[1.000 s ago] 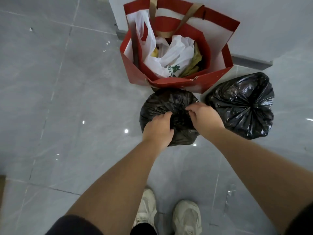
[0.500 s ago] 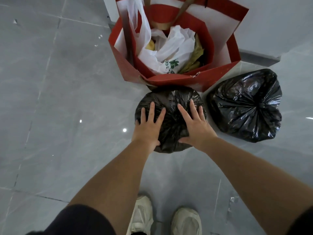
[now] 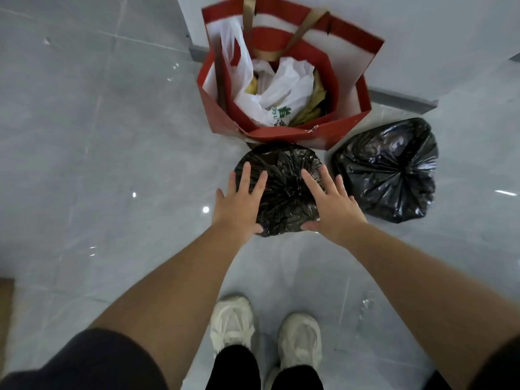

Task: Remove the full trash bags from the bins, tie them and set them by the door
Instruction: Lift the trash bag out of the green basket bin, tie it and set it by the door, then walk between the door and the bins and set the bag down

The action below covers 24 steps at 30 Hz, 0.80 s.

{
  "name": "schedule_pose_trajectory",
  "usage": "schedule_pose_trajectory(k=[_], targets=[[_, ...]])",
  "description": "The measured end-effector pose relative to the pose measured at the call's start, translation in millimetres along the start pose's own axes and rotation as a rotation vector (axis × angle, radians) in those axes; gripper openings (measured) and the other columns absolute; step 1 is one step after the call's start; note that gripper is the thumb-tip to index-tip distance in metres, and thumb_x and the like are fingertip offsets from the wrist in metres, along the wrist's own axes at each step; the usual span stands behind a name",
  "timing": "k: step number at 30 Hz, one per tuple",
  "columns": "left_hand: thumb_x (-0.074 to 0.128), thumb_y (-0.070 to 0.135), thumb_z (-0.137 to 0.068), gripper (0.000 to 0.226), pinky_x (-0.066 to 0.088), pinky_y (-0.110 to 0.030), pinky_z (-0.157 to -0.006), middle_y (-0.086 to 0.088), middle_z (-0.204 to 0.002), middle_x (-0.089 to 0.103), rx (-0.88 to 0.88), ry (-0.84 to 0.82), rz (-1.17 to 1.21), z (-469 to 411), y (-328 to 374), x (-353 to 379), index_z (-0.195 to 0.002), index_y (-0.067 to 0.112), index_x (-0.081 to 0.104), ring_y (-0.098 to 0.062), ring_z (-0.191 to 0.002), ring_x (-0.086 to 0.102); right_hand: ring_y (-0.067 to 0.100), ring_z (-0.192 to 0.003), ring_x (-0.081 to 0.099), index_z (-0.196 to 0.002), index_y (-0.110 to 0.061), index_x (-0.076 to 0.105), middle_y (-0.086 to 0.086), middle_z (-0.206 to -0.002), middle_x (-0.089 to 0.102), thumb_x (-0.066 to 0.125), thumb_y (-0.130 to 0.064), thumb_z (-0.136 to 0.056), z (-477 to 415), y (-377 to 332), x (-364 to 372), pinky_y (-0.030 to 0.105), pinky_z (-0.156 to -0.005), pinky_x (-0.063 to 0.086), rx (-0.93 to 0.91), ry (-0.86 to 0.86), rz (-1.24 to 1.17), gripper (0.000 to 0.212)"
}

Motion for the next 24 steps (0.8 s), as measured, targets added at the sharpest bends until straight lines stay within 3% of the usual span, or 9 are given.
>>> schedule_pose_trajectory(k=[8, 12, 16, 24], targets=[[0.065, 0.049, -0.082, 0.109, 0.021, -0.049, -0.114, -0.009, -0.157, -0.02, -0.06, 0.112, -0.053, 187, 1, -134, -0.148, 0.024, -0.018, -0.034, -0.146, -0.003, 0.034, -0.146, -0.006, -0.145, -0.041, -0.018, -0.002, -0.159, -0.015, 0.063, -0.048, -0.085, 170, -56, -127, 0.061, -0.112, 0.021, -0.043, 0.06, 0.055, 0.101], [0.054, 0.056, -0.086, 0.101, 0.014, -0.052, -0.116, -0.009, -0.157, -0.02, -0.124, 0.172, -0.043, 298, 8, -181, -0.147, 0.022, -0.019, -0.033, -0.146, -0.009, 0.035, -0.146, -0.008, -0.146, -0.039, -0.017, 0.001, -0.16, -0.014, 0.053, -0.056, -0.088, 270, -99, -169, 0.063, -0.111, 0.019, -0.1, 0.127, 0.15, 0.092], [0.042, 0.063, -0.088, 0.097, 0.011, -0.054, -0.116, -0.009, -0.156, -0.023, -0.199, 0.222, -0.037, 403, 26, -192, -0.146, 0.022, -0.024, -0.032, -0.145, -0.013, 0.037, -0.145, -0.008, -0.148, -0.036, -0.013, 0.004, -0.16, -0.013, 0.042, -0.059, -0.09, 369, -127, -182, 0.065, -0.111, 0.016, -0.132, 0.221, 0.228, 0.083], [0.026, 0.065, -0.091, 0.083, 0.008, -0.055, -0.116, -0.008, -0.158, -0.02, -0.264, 0.381, 0.013, 605, 83, -160, -0.148, 0.022, -0.016, -0.032, -0.145, -0.013, 0.038, -0.145, -0.012, -0.149, -0.033, -0.01, 0.007, -0.16, -0.013, 0.025, -0.059, -0.094, 557, -147, -164, 0.067, -0.11, 0.007, -0.187, 0.36, 0.342, 0.071]])
Point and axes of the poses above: each hand's wrist, its own z-axis away from the middle knuckle, its own x-axis out of the palm, y = z × x, the point moved 10 cm from there along -z, towards the middle knuckle
